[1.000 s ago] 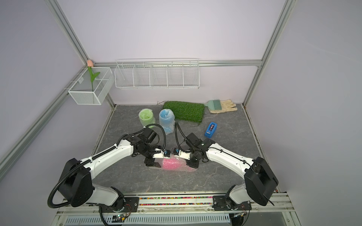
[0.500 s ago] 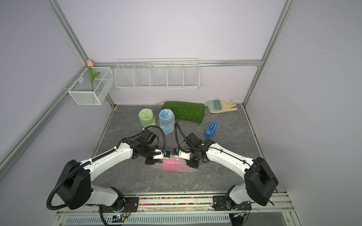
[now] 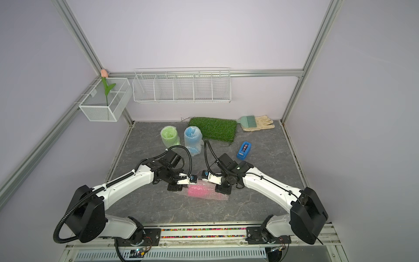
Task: Wrap wine glasses in bubble wrap
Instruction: Adjust the bubble wrap at the center of the board, then pull the tape from the tape cutter.
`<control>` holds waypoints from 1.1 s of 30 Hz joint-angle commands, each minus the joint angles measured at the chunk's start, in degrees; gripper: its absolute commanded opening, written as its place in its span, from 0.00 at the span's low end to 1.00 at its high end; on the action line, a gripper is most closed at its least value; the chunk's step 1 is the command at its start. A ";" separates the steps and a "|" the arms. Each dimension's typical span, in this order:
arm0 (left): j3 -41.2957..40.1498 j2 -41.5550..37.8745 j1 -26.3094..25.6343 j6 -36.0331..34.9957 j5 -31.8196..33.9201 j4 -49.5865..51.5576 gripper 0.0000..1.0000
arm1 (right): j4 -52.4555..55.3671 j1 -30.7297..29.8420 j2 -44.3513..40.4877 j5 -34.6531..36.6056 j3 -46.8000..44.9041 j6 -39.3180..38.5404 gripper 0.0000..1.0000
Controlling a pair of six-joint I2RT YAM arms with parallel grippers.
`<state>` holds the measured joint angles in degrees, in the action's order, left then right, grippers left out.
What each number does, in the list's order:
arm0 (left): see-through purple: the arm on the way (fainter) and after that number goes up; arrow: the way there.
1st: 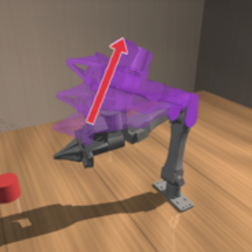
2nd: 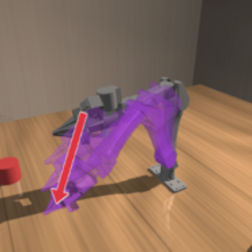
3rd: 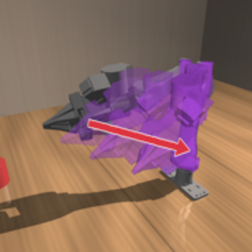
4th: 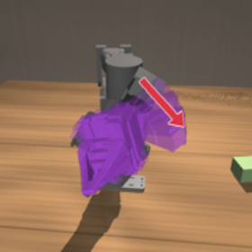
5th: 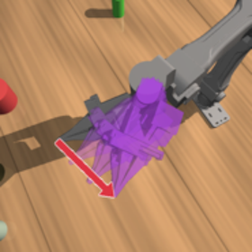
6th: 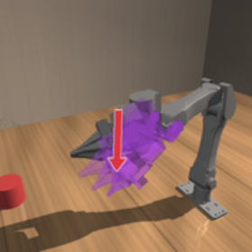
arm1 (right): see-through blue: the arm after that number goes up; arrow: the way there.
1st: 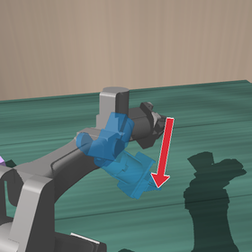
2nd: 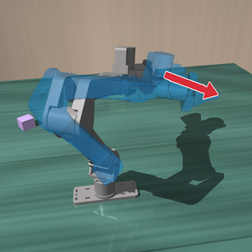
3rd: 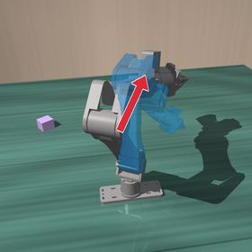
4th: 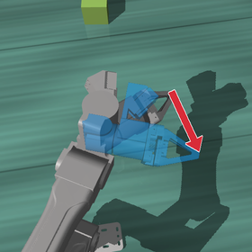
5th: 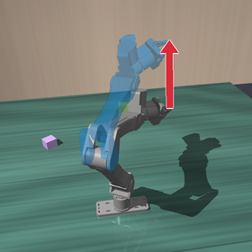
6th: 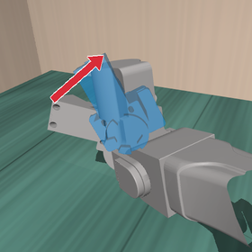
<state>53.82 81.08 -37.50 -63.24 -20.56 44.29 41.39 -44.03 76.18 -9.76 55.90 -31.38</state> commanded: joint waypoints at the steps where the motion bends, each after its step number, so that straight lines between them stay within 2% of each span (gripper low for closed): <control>1: 0.63 -1.79 -0.38 0.08 2.07 2.73 0.02 | 0.94 1.72 -4.50 -3.64 -0.34 1.05 0.49; 6: -0.60 -4.42 -0.98 1.42 4.08 2.24 0.02 | -6.49 7.68 -8.95 -4.99 -0.70 10.89 0.52; 8: -1.36 -5.77 -1.50 2.12 5.29 1.32 0.02 | -11.24 12.04 -9.68 -4.95 -1.34 18.48 0.53; 12: -3.78 -9.07 -2.99 3.16 9.02 -1.62 0.02 | -18.81 22.52 -9.62 -6.13 -2.88 36.68 0.49; 17: -9.08 -13.14 -6.94 3.92 17.69 -9.14 0.03 | -23.72 37.36 -4.22 -16.12 -3.39 53.40 0.44; 19: -11.36 -14.58 -8.69 3.97 21.08 -12.39 0.03 | -27.00 42.23 0.09 -22.49 -3.80 58.92 0.44; 25: -14.16 -17.93 -9.77 4.77 23.18 -15.80 0.03 | -39.76 47.90 13.74 -32.51 -3.60 70.07 0.44; 29: -14.62 -18.58 -9.78 4.69 22.45 -16.33 0.03 | -43.64 48.63 21.88 -33.14 -1.68 73.63 0.34; 33: -14.64 -18.27 -9.78 4.54 22.29 -15.86 0.03 | -45.13 49.11 26.09 -32.16 -0.21 74.20 0.33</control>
<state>39.83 63.22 -46.96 -58.52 1.67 29.43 0.47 4.58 101.21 -40.07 53.89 39.48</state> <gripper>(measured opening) 0.047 0.328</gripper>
